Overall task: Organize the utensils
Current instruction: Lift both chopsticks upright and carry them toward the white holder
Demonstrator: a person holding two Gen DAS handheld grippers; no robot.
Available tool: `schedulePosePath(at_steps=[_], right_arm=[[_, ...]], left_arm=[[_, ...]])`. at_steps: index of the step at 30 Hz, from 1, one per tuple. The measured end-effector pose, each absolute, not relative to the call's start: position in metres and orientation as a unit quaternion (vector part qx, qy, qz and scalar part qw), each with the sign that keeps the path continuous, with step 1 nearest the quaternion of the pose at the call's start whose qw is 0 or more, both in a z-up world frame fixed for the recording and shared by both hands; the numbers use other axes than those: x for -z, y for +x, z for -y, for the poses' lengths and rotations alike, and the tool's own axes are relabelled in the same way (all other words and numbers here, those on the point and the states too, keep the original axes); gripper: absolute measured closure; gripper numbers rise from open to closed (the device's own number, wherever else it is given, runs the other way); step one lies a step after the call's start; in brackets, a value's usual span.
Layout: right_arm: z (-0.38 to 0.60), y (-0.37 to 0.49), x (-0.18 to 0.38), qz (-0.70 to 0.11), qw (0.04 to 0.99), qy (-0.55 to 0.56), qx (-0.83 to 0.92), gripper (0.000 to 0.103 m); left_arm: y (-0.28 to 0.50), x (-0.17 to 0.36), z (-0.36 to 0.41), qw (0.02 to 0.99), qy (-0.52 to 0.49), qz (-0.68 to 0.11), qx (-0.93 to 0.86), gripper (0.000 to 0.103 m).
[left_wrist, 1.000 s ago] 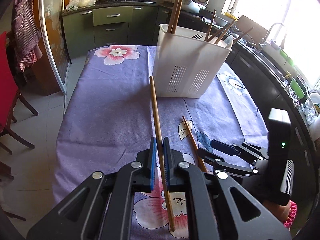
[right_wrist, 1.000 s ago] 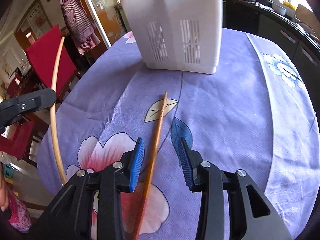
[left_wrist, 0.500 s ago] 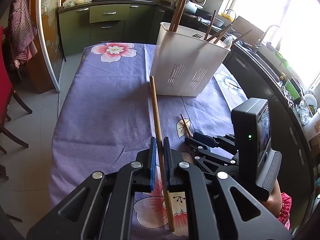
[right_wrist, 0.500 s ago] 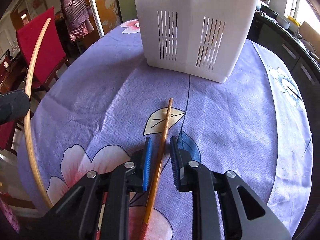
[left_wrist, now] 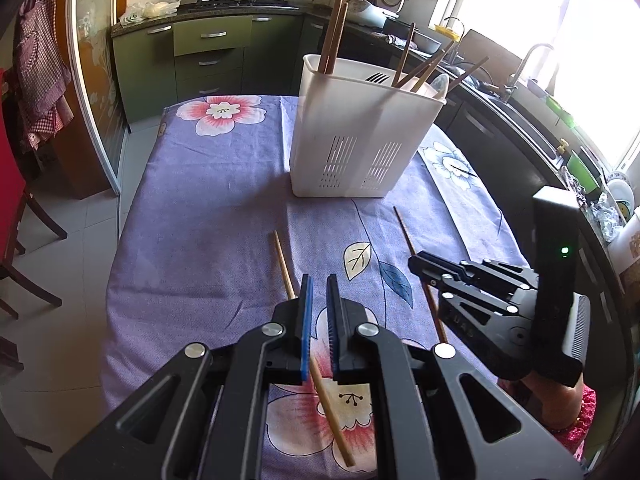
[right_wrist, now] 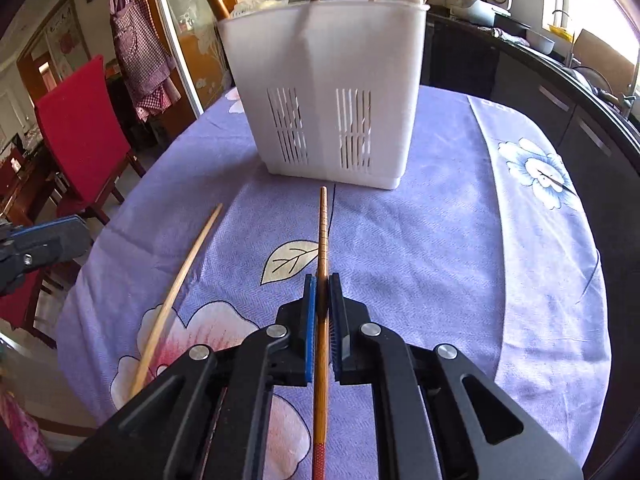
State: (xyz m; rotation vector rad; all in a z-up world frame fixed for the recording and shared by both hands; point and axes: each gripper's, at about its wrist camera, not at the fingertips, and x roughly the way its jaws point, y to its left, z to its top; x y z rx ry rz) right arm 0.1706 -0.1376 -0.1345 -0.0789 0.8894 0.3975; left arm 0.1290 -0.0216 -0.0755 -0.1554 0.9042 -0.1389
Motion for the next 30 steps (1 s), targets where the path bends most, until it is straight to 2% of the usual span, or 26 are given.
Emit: schedulePosePath(at_steps=[5, 11, 17, 28, 29, 30], right_arm=[[0.162, 0.145, 0.101, -0.393, 0.898, -0.019, -0.196, 0.096], [0.182, 0.125, 0.074, -0.363, 0.910, -0.003, -0.200, 0.096], [0.199, 0.119, 0.070, -0.360, 0.911, 0.010, -0.201, 0.096], [0.217, 0.125, 0.079, -0.363, 0.909, 0.035, -0.200, 0.096], [0.218, 0.125, 0.078, -0.363, 0.909, 0.037, -0.201, 0.096], [0.220, 0.125, 0.078, -0.362, 0.909, 0.038, -0.201, 0.096]], left_arm=[[0.130, 0.073, 0.026, 0.893, -0.066, -0.441, 0.061, 0.096], [0.169, 0.111, 0.022, 0.859, -0.068, -0.508, 0.024, 0.096], [0.201, 0.147, 0.016, 0.835, -0.051, -0.547, -0.033, 0.093], [0.218, 0.163, 0.027, 0.824, -0.037, -0.564, -0.042, 0.090], [0.218, 0.162, 0.027, 0.824, -0.036, -0.564, -0.042, 0.090], [0.218, 0.162, 0.027, 0.824, -0.035, -0.564, -0.040, 0.097]])
